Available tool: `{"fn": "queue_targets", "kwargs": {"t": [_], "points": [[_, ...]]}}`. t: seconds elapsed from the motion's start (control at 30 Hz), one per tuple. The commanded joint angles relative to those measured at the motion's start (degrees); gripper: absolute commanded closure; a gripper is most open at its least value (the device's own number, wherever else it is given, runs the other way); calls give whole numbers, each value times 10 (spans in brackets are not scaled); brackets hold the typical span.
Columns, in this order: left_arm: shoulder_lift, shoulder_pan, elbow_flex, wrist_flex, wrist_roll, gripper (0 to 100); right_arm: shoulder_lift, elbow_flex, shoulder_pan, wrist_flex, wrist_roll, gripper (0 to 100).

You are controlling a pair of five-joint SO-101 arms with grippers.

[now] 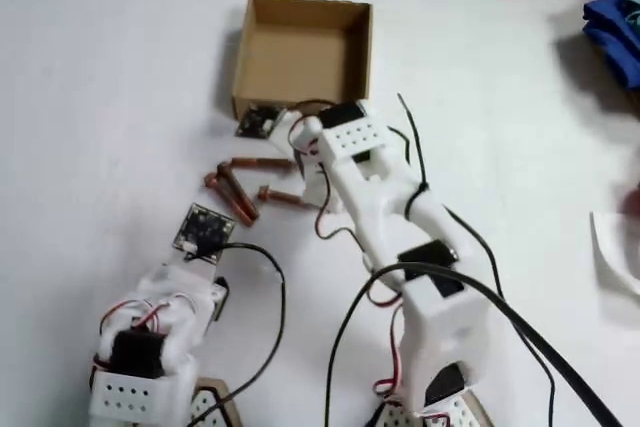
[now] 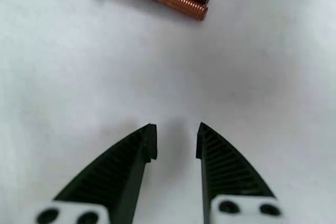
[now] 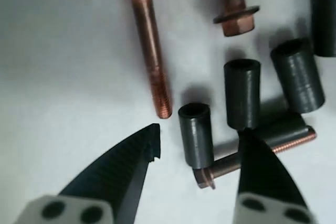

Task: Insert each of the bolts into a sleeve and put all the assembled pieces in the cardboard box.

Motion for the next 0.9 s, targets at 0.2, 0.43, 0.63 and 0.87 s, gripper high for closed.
{"fn": "queue_targets", "kwargs": {"t": [0.2, 0.43, 0.63, 0.87], "points": [[-19, -4, 7, 0, -5, 845, 74, -136, 8, 63, 4, 757], [-19, -11, -32, -15, -6, 845, 79, -154, 40, 102, 4, 757], [-19, -75, -44, -58, -6, 849, 80, -153, 51, 102, 4, 757], [-19, -149, -87, -136, -1, 846, 80, -105, 36, 94, 5, 756]]}}
